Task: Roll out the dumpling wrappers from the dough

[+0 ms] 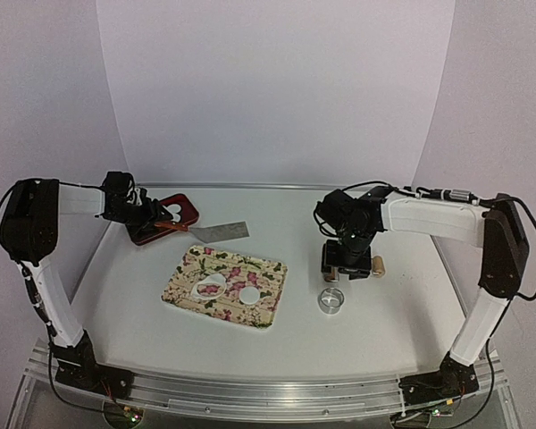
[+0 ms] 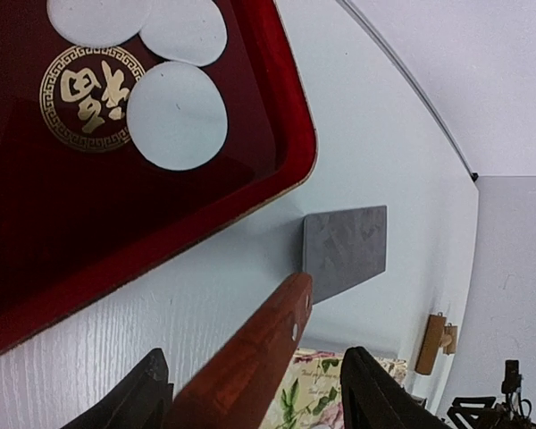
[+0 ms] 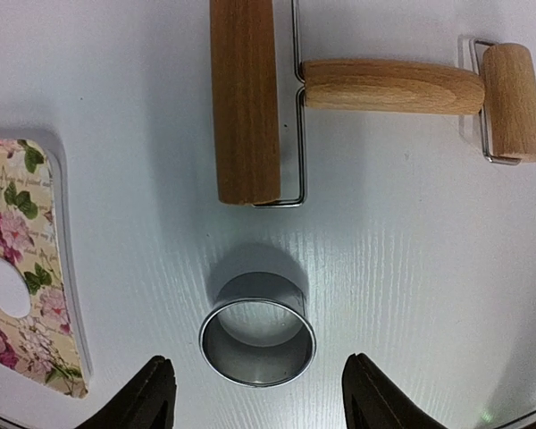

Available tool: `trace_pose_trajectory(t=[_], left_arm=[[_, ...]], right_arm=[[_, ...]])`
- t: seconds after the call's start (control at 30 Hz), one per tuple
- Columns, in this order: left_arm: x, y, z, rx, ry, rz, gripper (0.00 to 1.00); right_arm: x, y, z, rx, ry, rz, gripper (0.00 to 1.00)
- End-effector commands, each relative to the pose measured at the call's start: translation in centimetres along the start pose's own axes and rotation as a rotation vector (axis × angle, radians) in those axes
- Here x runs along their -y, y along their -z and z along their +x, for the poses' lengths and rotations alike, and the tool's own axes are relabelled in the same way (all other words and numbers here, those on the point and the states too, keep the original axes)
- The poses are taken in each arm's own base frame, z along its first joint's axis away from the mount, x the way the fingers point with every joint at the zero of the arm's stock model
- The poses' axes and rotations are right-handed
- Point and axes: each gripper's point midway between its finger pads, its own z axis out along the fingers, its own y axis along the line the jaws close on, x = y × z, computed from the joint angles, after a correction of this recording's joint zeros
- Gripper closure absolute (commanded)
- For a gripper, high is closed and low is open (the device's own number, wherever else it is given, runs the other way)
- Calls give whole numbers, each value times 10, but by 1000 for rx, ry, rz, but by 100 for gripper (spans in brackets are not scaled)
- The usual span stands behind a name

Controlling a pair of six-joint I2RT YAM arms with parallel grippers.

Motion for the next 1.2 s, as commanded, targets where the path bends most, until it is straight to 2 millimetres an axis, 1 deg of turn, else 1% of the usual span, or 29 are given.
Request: trace_pose_trajectory(t=[0.0, 0.2, 0.4, 0.47, 0.53, 0.6, 0.8, 0.87, 0.93, 0.97, 1.03, 1.17], left_arm=[[16, 1, -26, 37, -61, 47, 39], [14, -6, -26, 8, -71, 50, 49], [11, -6, -17, -13, -65, 50, 50], [9, -7, -15, -20, -64, 45, 53], [8, -8, -14, -26, -64, 44, 59], [7, -8, -14, -28, -62, 43, 68], [4, -7, -10, -31, -55, 28, 78], [4, -6, -8, -32, -54, 31, 86], [6, -4, -7, -31, -59, 43, 97], [9, -2, -7, -27, -62, 52, 100], [19, 7, -8, -9, -75, 78, 100], [42, 38, -12, 59, -109, 109, 100]], right_arm=[[-3, 29, -13, 62, -17, -35, 35], [-1, 28, -11, 57, -22, -28, 35], [-1, 24, -13, 51, -14, -18, 34], [-3, 23, -16, 50, -9, -18, 35], [-6, 24, -19, 54, -3, -21, 34], [-7, 23, -21, 52, 2, -21, 34], [-9, 24, -26, 58, 6, -23, 34], [-9, 24, -27, 59, 6, -23, 34], [-8, 25, -28, 64, 7, -23, 34], [-8, 26, -29, 67, 7, -21, 34], [-7, 30, -31, 76, 7, -20, 34], [-3, 37, -37, 107, 20, -5, 34]])
